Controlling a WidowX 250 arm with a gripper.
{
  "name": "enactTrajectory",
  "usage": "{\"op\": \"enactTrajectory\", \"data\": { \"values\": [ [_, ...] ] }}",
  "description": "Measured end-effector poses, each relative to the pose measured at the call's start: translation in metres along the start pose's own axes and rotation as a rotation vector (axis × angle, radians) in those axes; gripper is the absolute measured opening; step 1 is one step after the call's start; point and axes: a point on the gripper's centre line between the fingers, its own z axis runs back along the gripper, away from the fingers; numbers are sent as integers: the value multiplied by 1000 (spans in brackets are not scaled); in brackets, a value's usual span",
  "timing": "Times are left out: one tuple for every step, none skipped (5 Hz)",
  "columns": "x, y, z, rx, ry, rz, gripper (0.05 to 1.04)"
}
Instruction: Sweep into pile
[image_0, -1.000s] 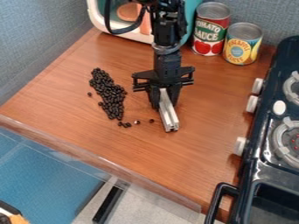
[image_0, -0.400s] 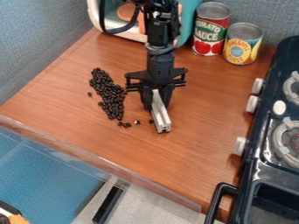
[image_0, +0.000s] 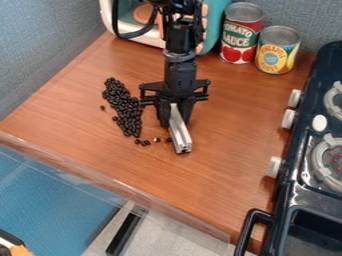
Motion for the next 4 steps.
{"op": "enactTrajectory", "data": {
  "values": [
    [-4,-6,-1,-15,-11,27,388],
    [-9,-10,-2,-33,3,27,388],
    [-12,-16,-4,-45,16,32,388],
    [-16,-25,-6,-58,26,31,388]
  ]
}}
